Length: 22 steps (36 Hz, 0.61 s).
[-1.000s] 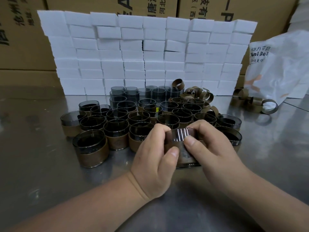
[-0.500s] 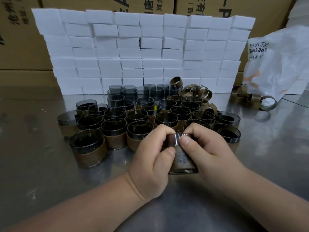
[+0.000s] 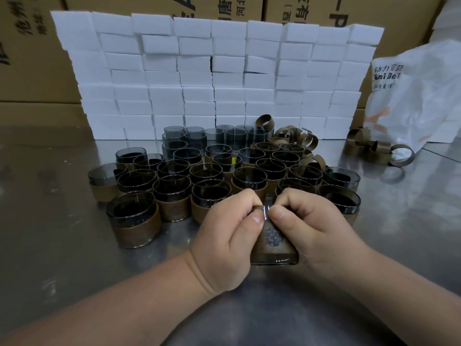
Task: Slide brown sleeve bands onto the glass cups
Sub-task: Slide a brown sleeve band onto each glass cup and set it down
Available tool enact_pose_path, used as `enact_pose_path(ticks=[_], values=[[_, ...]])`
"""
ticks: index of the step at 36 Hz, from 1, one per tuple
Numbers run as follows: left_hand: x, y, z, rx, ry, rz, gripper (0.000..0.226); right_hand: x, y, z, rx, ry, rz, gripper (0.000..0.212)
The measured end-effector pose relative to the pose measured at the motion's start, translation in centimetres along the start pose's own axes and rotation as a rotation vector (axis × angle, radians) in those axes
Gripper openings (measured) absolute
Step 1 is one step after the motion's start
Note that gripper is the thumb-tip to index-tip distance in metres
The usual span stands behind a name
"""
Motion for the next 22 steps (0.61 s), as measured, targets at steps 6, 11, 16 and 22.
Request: enact_pose_path(ticks=[6,11,16,22], values=[[0.06,0.05,0.08,0.006,-0.009,0.002,0.022,-0.08,-0.04,-0.06,-0.004,-0.021,0.011,0.026],[0.04,-0.03,0.06,0.006,-0.009,0.007,0.024,-0.09,0.01,-0.33,-0.019,-0.06,0.008,0.023],[0.05,-0.04,0.14,0.011,-0.007,0.002,0.024,-0.17,-0.01,-0.38,-0.029,-0.072,0.015,0.024],[0.12,0.0,-0.01,0.004,-0.004,0.002,0.024,-0.19,-0.05,-0.43,-0.033,-0.066,0.017,0.026]])
Point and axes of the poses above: each hand's wrist, its own y-axis towards the middle knuckle, its own x-axis out of the palm, z = x × y, the point moved 10 cm from there along y, towards the middle knuckle, and after that the axes turned 5 degrees about -y, right-handed, at the moved point
